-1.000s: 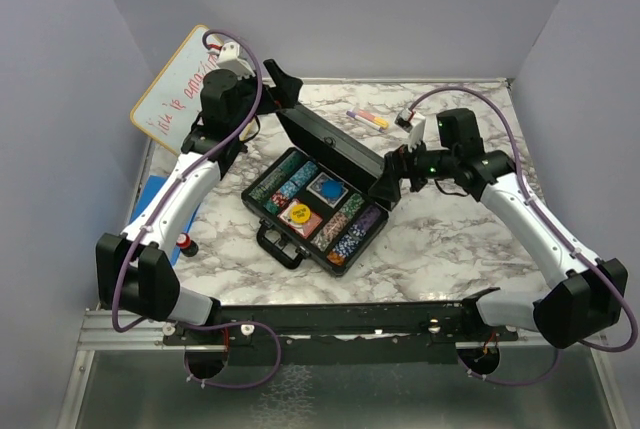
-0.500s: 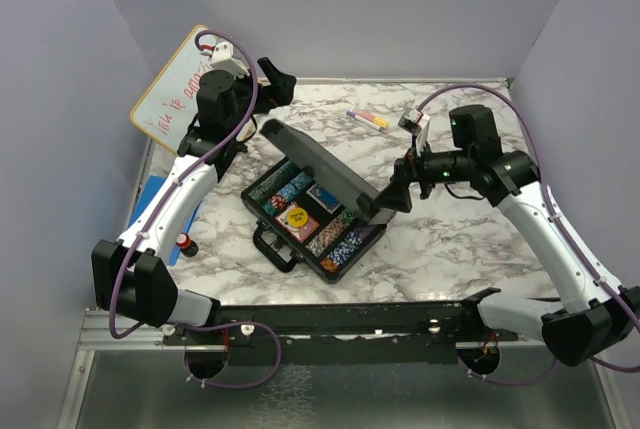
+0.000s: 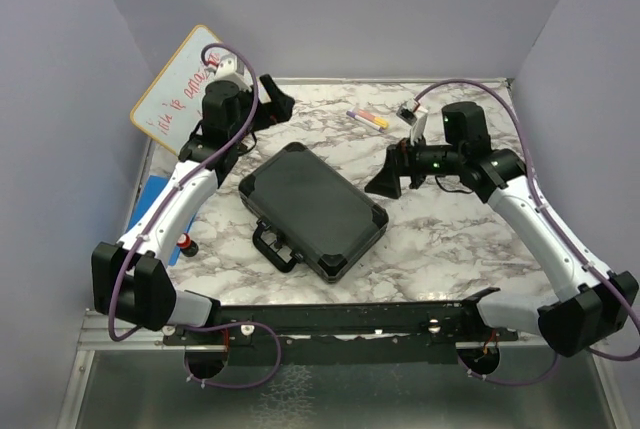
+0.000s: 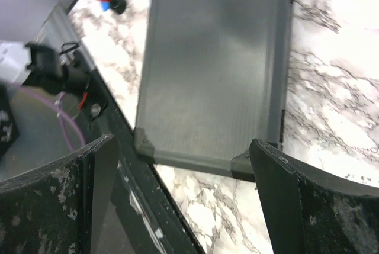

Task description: Pack up texas hold em set

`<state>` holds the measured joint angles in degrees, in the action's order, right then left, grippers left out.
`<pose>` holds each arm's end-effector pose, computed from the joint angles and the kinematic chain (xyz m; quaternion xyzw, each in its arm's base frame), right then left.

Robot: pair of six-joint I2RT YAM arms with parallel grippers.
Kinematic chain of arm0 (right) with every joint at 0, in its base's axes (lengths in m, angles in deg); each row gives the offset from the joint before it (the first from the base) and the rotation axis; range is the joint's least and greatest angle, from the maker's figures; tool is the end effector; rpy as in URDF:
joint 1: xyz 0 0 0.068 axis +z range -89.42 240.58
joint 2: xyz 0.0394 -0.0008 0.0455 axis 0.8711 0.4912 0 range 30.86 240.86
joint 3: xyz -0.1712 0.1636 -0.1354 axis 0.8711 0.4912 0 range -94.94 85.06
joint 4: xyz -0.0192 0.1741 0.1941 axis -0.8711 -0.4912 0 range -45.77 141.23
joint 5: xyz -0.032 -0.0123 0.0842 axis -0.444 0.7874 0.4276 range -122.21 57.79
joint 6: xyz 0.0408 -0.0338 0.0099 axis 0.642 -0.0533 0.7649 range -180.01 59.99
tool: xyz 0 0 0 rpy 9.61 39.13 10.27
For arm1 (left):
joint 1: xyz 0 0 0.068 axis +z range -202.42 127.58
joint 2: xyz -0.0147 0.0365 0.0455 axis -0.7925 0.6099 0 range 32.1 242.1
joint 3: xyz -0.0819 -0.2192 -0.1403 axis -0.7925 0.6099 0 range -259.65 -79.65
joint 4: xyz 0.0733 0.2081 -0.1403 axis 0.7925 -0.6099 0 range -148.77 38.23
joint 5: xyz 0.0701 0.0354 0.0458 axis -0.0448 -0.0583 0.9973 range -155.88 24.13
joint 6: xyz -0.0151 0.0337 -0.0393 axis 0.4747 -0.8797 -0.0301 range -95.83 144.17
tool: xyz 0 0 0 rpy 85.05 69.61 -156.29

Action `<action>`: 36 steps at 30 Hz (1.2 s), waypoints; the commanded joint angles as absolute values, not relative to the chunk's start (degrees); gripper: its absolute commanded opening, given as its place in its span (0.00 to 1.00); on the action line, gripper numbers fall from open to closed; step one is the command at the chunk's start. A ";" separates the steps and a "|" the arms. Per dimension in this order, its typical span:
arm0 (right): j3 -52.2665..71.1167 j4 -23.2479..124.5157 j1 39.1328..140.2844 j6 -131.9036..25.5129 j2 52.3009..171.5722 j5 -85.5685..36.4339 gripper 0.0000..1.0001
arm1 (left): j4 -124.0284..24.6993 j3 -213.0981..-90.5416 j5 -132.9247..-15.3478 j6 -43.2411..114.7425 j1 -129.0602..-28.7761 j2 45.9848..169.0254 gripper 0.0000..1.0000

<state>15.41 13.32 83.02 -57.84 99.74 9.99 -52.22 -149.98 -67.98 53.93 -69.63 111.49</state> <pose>0.2211 0.1172 0.3625 -0.3047 0.7942 0.4034 0.3370 0.3156 -0.0991 0.3755 -0.0716 0.7599 -0.2703 0.5868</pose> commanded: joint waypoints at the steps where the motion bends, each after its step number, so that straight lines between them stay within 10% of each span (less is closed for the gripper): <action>1: 17.51 20.37 83.17 -48.41 105.21 -2.42 0.97 | -66.44 -143.74 -65.04 57.19 -69.36 108.55 0.99; 15: 20.67 16.98 83.38 -43.05 116.68 -8.47 0.98 | -75.37 -124.95 -76.09 55.28 -65.91 100.59 0.99; 36: 33.48 19.53 83.35 -29.30 113.27 -4.49 0.99 | -84.26 -131.96 -72.24 43.92 -64.25 105.15 0.99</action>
<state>31.63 19.96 83.04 -34.16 114.23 -4.61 -80.76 -131.53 -74.06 44.99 -64.78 104.19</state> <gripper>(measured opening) 0.992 0.988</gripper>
